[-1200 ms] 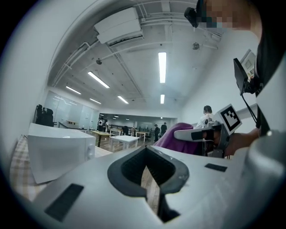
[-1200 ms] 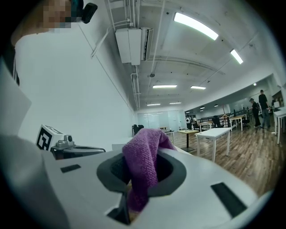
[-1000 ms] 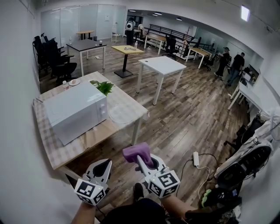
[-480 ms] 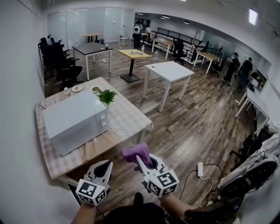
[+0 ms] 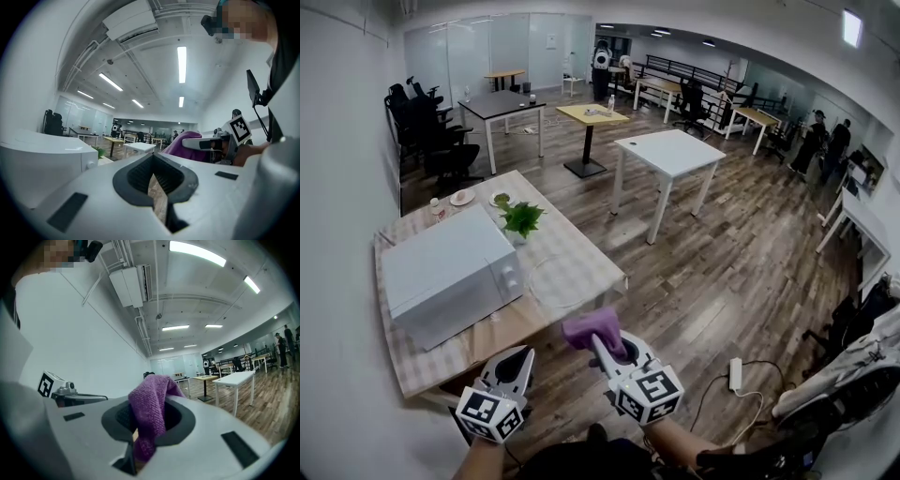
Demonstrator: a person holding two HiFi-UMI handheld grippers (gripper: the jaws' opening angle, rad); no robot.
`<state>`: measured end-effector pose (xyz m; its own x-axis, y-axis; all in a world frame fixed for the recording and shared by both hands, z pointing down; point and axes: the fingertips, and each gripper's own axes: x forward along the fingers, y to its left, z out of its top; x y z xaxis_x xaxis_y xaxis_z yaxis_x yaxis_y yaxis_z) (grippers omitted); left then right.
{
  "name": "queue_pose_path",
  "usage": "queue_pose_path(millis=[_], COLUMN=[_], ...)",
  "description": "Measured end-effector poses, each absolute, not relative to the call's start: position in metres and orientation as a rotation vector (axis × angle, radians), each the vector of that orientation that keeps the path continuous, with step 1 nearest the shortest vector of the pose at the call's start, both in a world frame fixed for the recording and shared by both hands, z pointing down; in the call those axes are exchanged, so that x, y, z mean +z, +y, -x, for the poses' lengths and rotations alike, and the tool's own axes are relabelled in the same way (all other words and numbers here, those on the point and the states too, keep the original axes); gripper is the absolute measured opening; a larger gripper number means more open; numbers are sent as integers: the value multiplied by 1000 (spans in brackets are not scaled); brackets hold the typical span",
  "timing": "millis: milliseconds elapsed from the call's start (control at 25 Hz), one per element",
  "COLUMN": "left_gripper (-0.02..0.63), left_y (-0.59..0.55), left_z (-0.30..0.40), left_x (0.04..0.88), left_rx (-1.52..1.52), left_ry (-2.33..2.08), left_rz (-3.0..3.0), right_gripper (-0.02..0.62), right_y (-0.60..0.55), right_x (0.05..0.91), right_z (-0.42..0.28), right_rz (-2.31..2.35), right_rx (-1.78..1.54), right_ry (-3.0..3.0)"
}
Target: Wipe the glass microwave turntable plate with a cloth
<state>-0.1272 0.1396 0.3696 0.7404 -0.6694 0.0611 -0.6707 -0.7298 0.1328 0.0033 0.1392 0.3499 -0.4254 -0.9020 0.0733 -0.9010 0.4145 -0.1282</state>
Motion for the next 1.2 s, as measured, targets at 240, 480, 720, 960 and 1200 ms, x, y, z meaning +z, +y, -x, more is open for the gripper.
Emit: queue_pose_path(millis=[240,480,720,960,1200], left_gripper=[6,6,6,6,6], left_y=[114,95,90,75,44], left_z=[88,61,51,54,59], left_x=[371,371,377,379,380], left_rx=[21,44,86,68,57], left_ry=[-1110,-1171,-1227,-1251,-1250], left_rz=[-2777,-2732,-2725,-2712,-2713], right_gripper=[66,66,66,66,66], right_y=[118,105,94,74,42], right_x=[355,361,370,372,373], right_z=[-37,-60,-77,-77,-71], right_rz=[1645,1579,1575,1571,1594], right_rx=[-231,-252,-281,-272,-275], right_ry=[2658,2690,2690,2694,2705])
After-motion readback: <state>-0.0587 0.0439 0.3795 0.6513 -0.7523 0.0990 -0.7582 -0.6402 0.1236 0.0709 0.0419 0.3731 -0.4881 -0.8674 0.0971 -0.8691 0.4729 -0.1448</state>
